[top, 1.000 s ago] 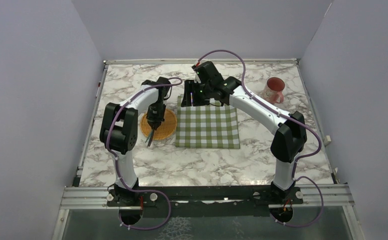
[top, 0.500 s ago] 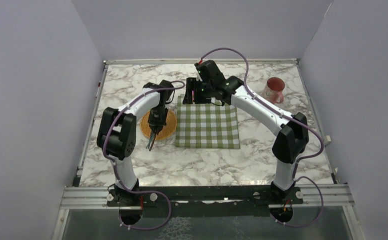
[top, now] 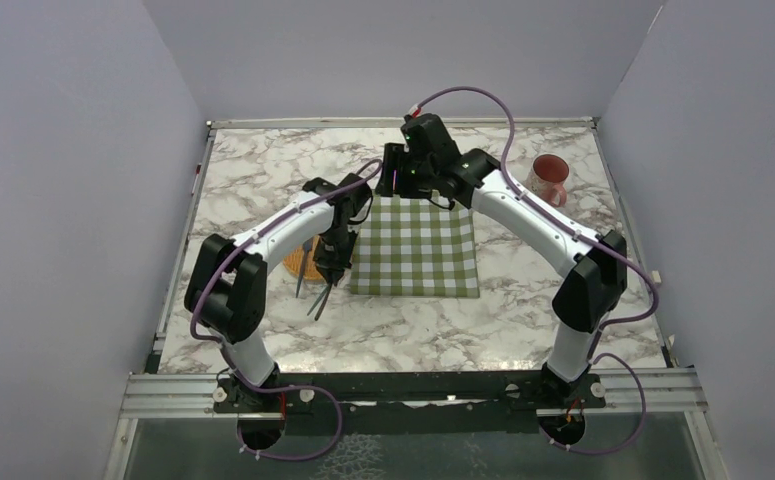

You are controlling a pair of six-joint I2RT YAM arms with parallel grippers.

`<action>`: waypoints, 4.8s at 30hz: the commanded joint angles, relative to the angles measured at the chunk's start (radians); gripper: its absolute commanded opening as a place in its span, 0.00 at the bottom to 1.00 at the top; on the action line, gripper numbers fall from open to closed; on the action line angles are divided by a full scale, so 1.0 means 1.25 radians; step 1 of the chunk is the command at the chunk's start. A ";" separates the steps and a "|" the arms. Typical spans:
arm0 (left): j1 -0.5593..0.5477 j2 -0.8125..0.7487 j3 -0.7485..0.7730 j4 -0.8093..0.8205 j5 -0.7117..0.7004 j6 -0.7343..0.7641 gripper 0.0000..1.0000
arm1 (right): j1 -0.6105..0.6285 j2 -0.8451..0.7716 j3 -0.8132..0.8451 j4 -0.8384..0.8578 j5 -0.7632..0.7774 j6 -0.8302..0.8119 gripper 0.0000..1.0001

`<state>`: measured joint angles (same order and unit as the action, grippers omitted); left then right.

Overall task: Set the dinner table for one person
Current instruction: Place the utensils at the center of the board.

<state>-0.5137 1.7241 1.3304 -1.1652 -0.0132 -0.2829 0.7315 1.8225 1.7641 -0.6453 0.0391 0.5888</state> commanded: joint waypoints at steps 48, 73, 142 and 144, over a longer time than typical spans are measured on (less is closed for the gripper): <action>-0.403 0.172 -0.029 0.178 0.142 0.006 0.03 | -0.001 -0.167 -0.018 -0.098 0.303 0.084 0.60; -0.413 0.115 0.037 0.090 0.062 -0.030 0.64 | -0.001 -0.168 0.020 -0.027 0.325 -0.045 0.84; 0.129 0.098 -0.008 0.197 -0.144 -0.051 0.60 | -0.001 -0.313 -0.046 0.066 0.507 -0.084 0.70; 0.134 0.095 -0.013 0.195 -0.146 -0.051 0.60 | -0.001 -0.312 -0.046 0.067 0.504 -0.084 0.69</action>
<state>-0.3634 1.8610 1.3312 -0.9230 -0.2153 -0.3538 0.7254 1.4269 1.6871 -0.5705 0.6750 0.4919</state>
